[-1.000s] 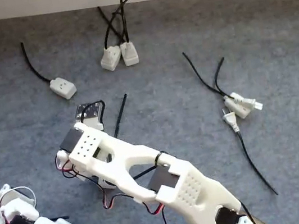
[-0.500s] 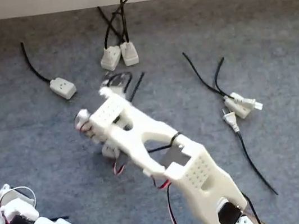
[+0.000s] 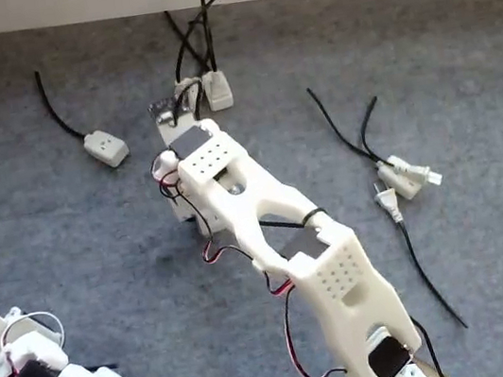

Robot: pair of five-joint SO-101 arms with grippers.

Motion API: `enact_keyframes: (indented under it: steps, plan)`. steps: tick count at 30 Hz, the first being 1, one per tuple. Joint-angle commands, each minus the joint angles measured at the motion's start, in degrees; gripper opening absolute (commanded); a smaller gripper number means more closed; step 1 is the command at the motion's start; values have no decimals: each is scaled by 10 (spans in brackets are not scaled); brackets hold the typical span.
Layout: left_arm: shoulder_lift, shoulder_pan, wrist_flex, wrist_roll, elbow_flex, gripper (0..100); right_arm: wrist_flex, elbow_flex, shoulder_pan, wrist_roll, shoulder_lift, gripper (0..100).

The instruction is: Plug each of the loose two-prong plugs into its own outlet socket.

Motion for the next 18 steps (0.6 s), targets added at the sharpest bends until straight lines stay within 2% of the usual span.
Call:
enact_keyframes:
  steps: [1, 8, 13, 18]
  plan:
    - [-5, 35, -11, -1, -2, 10, -13, -32, 6, 10, -3, 112]
    - [-5, 107, -11, -27, -1, 7, 21, -51, 6, 11, -6, 308]
    - [0, 188, -33, -26, -17, 7, 124, -155, 8, 11, -31, 322]
    - [1, 278, -28, -28, -58, 7, 201, -245, 43, 11, -40, 322]
